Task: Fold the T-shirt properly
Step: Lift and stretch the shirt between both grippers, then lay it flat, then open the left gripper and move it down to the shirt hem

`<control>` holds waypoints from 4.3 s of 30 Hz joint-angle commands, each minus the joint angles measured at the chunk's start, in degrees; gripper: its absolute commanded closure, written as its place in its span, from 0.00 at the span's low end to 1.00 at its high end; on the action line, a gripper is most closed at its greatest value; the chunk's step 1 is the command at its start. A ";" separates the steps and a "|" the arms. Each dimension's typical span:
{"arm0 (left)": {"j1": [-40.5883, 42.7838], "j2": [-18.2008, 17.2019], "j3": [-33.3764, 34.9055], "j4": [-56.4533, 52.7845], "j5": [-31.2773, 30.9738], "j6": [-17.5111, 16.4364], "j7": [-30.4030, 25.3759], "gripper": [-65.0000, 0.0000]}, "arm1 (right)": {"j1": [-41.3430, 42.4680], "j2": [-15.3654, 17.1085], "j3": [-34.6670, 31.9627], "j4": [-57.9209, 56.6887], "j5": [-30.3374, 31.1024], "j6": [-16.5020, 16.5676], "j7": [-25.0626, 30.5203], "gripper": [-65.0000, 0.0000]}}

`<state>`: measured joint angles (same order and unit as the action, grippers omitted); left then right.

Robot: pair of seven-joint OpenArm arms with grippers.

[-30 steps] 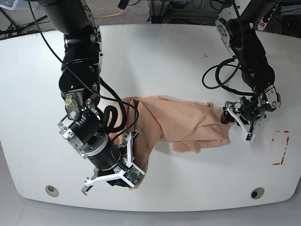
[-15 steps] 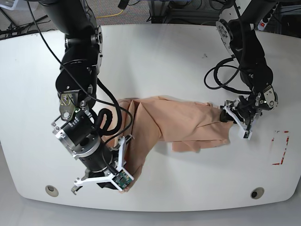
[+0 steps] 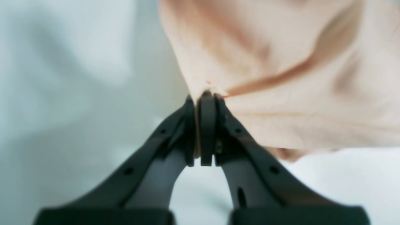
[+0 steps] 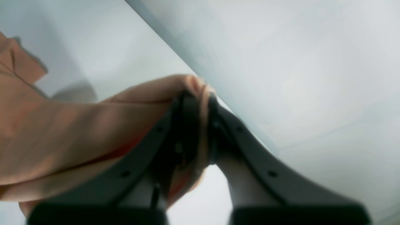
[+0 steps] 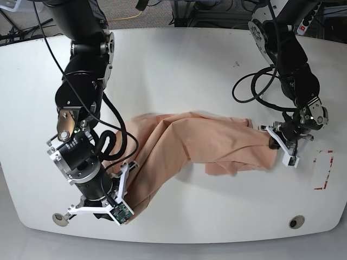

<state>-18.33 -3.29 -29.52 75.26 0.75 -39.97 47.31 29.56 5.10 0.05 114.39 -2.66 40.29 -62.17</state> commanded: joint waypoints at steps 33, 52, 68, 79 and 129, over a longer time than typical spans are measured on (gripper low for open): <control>-31.39 -16.01 -4.55 25.97 -1.24 0.98 20.16 1.00 | 40.81 5.49 -3.09 -16.41 0.94 -0.29 1.38 1.00; -20.49 -16.45 -4.72 30.89 -1.33 0.71 21.66 1.00 | 11.27 6.28 2.01 -1.20 1.29 -0.29 0.77 1.00; 7.21 -13.11 -14.13 35.90 -1.33 -0.03 21.66 1.00 | -13.87 -1.46 18.28 1.26 1.38 -0.29 0.85 1.00; 20.57 -13.02 -17.12 35.90 -1.33 -0.03 21.39 1.00 | -26.09 -6.91 22.93 1.26 1.38 -0.29 0.85 1.00; 28.13 -13.81 -18.35 35.99 -1.24 -0.03 21.39 0.51 | -33.21 -3.92 32.78 -5.33 31.45 -0.29 -6.97 0.18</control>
<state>10.07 -15.73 -46.04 110.06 -0.23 -40.32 69.19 -4.45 0.60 33.28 110.83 29.52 39.97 -69.97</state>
